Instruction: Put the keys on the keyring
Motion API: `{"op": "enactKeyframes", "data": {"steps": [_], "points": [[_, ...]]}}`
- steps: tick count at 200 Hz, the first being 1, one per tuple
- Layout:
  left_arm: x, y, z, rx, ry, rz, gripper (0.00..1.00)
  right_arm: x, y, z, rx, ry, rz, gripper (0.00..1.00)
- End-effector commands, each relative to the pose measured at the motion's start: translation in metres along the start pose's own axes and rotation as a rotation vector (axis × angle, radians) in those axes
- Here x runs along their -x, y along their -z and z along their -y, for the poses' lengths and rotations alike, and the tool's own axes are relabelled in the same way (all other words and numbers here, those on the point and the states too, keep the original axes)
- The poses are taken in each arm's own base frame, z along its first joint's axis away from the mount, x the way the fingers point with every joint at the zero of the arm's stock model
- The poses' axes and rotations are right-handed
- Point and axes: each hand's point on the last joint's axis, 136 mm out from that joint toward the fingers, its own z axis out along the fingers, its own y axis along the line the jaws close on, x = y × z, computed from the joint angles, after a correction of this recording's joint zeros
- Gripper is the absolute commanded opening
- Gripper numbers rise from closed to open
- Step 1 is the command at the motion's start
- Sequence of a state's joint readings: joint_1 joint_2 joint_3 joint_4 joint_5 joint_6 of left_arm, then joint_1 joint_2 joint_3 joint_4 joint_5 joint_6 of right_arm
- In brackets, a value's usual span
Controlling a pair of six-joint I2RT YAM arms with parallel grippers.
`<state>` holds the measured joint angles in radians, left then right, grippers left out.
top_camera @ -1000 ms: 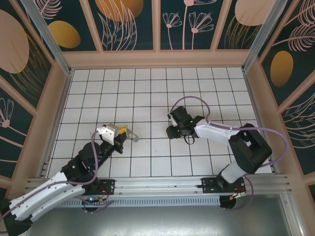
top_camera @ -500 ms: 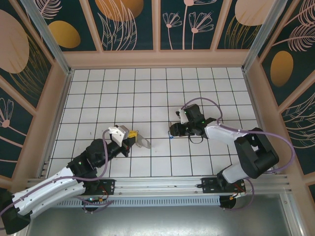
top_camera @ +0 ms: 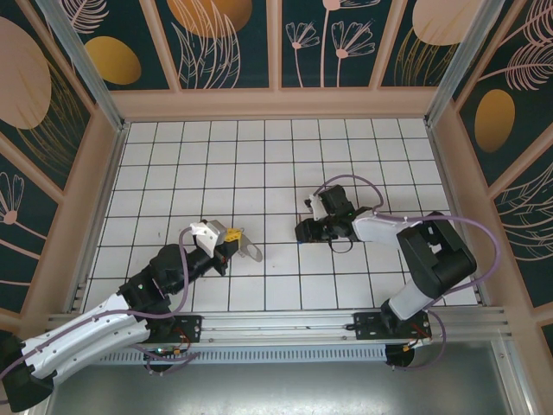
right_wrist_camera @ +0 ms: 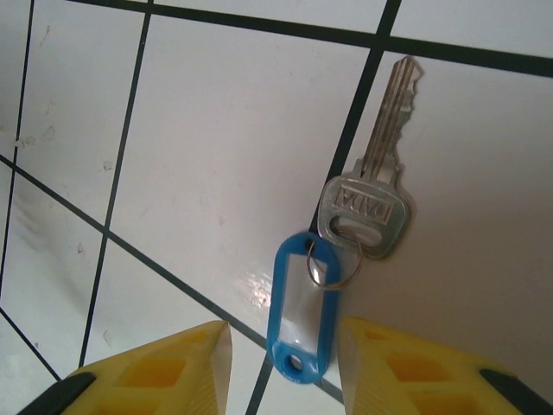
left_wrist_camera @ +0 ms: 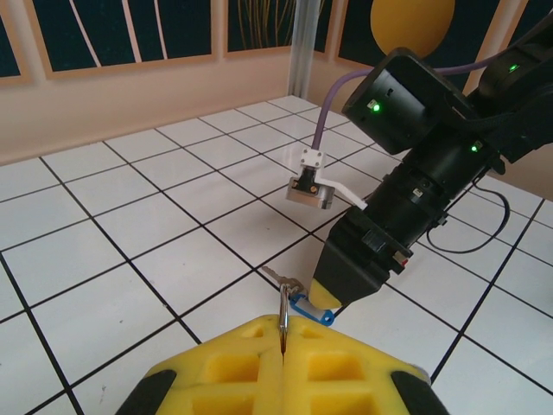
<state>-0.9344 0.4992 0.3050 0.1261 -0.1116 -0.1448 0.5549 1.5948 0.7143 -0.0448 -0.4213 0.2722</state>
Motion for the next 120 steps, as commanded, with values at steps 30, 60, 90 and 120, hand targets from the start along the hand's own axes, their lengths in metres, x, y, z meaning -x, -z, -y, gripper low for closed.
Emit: {"op": "enactKeyframes", "data": {"steps": [30,60,90,120], "points": [[0.024,0.004,0.003,-0.014,-0.009,0.085,0.0,0.018,-0.005,0.006,0.007,-0.018,0.031,0.36],[0.025,0.004,0.003,-0.012,-0.012,0.088,0.0,0.023,-0.004,0.006,0.013,-0.019,0.042,0.34],[0.024,0.004,0.002,-0.009,-0.012,0.083,0.0,0.03,-0.005,0.004,0.014,-0.009,0.058,0.31],[0.023,0.004,0.002,-0.005,-0.011,0.081,0.0,0.038,-0.007,0.002,0.016,0.001,0.062,0.29]]}}
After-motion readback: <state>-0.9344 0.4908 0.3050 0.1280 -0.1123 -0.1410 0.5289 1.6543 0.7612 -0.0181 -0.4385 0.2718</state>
